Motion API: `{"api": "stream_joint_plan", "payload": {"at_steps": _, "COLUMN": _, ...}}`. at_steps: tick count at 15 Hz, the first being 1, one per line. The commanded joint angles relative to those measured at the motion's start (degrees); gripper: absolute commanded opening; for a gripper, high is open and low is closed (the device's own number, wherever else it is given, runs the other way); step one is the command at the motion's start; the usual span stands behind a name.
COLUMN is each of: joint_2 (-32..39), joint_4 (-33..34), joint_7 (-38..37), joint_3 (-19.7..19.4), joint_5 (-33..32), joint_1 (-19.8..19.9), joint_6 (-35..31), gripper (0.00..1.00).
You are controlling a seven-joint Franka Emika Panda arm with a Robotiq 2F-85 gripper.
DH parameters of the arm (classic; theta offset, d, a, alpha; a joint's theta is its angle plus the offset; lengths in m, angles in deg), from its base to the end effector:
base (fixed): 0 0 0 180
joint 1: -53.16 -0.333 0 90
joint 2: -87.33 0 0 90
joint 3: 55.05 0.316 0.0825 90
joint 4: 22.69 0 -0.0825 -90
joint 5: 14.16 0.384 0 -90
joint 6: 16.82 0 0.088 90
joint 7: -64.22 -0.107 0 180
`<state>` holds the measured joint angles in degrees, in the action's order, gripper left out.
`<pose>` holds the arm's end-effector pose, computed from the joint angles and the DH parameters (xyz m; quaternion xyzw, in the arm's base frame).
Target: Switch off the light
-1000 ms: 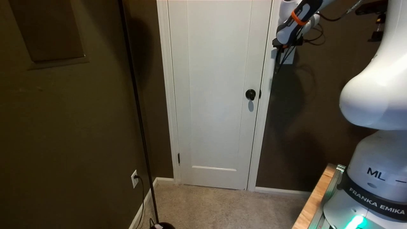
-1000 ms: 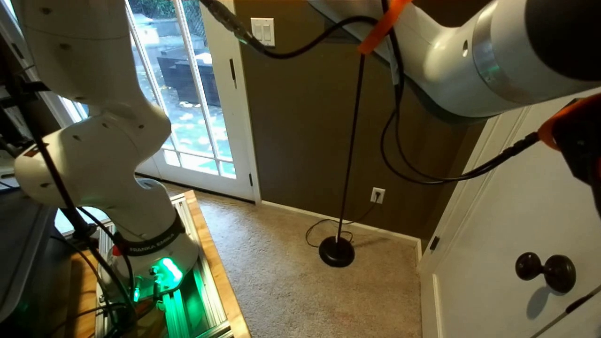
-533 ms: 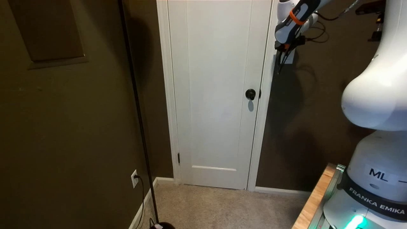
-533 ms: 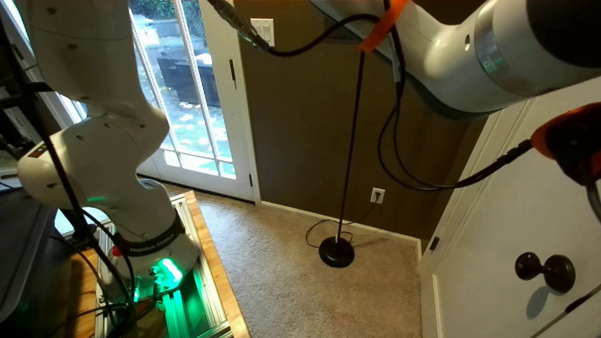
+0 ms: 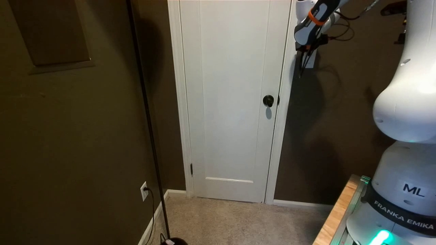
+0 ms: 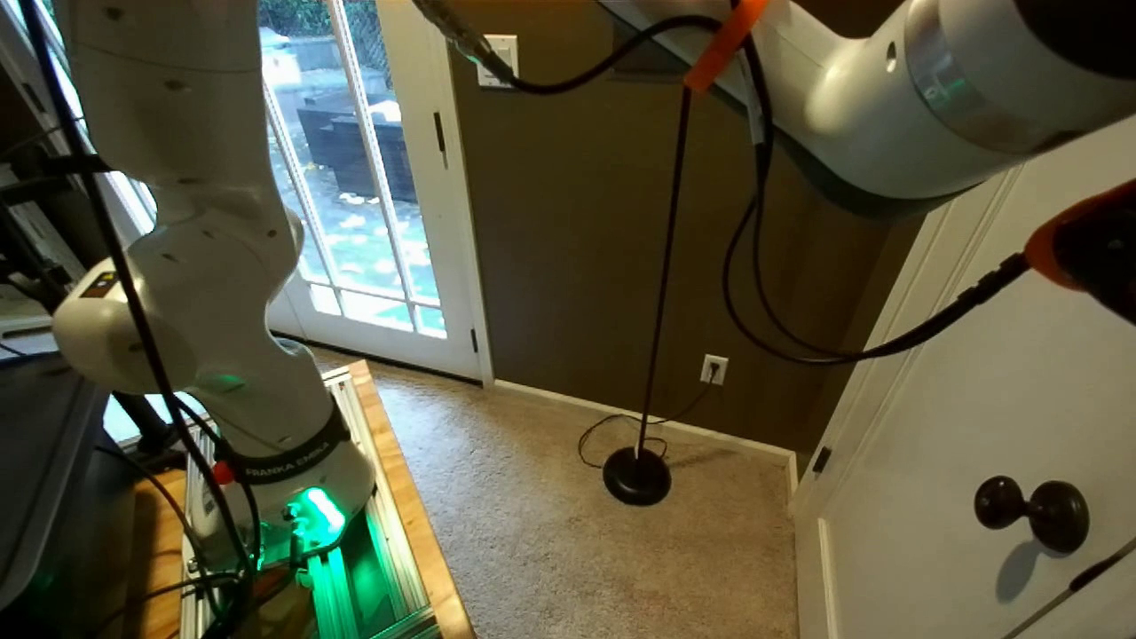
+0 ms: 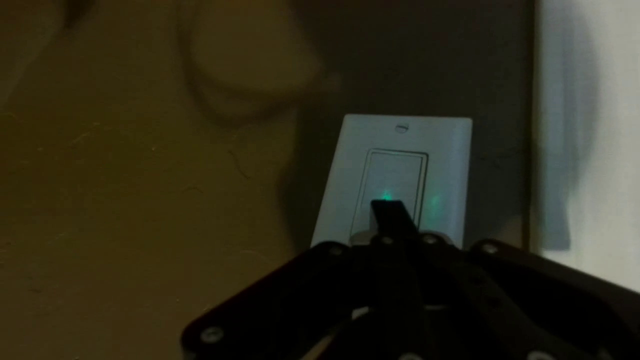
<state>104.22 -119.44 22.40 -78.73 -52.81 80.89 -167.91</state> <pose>0.4636 -0.5046 0.5096 0.7772 -0.4656 0.2766 0.3206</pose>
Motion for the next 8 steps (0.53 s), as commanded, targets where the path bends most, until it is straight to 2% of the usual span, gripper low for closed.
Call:
{"api": "stream_joint_plan", "payload": {"at_steps": 1, "joint_2": 2.9, "joint_4": 2.4, "joint_7": 2.3, "joint_3": -2.8, "joint_5": 3.1, "joint_1": -1.6, "joint_6": -1.6, "gripper": 0.00}}
{"api": "stream_joint_plan", "payload": {"at_steps": 5, "joint_2": 4.5, "joint_4": 2.7, "joint_7": 3.7, "joint_3": -3.6, "joint_5": 7.0, "joint_1": -1.6, "joint_6": -5.5, "gripper": 0.00}}
{"api": "stream_joint_plan", "payload": {"at_steps": 8, "joint_2": 4.4, "joint_4": 2.5, "joint_7": 5.6, "joint_3": -4.4, "joint_5": 10.0, "joint_1": -2.3, "joint_6": -5.8, "gripper": 0.00}}
